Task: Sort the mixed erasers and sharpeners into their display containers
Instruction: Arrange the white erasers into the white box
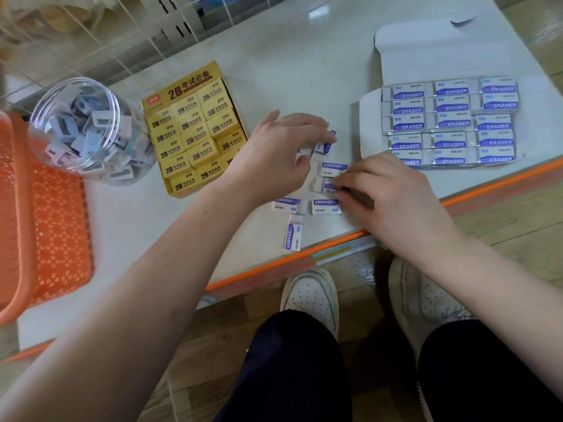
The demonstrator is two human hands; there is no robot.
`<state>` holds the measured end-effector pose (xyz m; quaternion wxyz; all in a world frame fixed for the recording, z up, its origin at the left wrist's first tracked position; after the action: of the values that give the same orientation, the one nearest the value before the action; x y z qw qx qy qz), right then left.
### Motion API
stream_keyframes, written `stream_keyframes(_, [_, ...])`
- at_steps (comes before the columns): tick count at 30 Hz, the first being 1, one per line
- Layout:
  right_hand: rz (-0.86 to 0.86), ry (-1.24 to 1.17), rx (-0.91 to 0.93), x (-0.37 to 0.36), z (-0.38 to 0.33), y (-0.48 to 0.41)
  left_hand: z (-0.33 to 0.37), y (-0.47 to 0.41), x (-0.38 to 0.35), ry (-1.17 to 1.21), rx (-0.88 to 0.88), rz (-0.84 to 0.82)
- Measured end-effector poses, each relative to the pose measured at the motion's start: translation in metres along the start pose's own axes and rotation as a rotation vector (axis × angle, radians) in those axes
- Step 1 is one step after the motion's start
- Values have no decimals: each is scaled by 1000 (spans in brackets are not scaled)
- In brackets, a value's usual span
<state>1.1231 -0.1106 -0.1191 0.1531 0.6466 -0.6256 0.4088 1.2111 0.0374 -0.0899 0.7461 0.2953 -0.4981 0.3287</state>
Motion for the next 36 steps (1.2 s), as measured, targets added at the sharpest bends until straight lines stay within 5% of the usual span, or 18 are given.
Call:
stream_keyframes(8, [-117, 109, -34, -2, -5, -3, 3, -6, -6, -154, 142, 84])
stream_keyframes(23, [-150, 101, -24, 2, -9, 1, 4, -2, -9, -165, 44, 98])
stream_keyframes(36, [148, 94, -218, 90, 54, -11, 54, -32, 0, 57, -49, 354])
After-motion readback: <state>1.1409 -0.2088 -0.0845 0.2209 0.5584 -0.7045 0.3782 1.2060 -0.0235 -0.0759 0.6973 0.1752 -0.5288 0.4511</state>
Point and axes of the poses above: each hand's wrist, its own y-axis away from the middle knuckle, its own x-axis out of the back of the hand, z = x × y, the point moved 2 cm from there along -y, towards the middle knuckle, and after that the axes turned 7 degrees about -y, right-handed, at the moved point
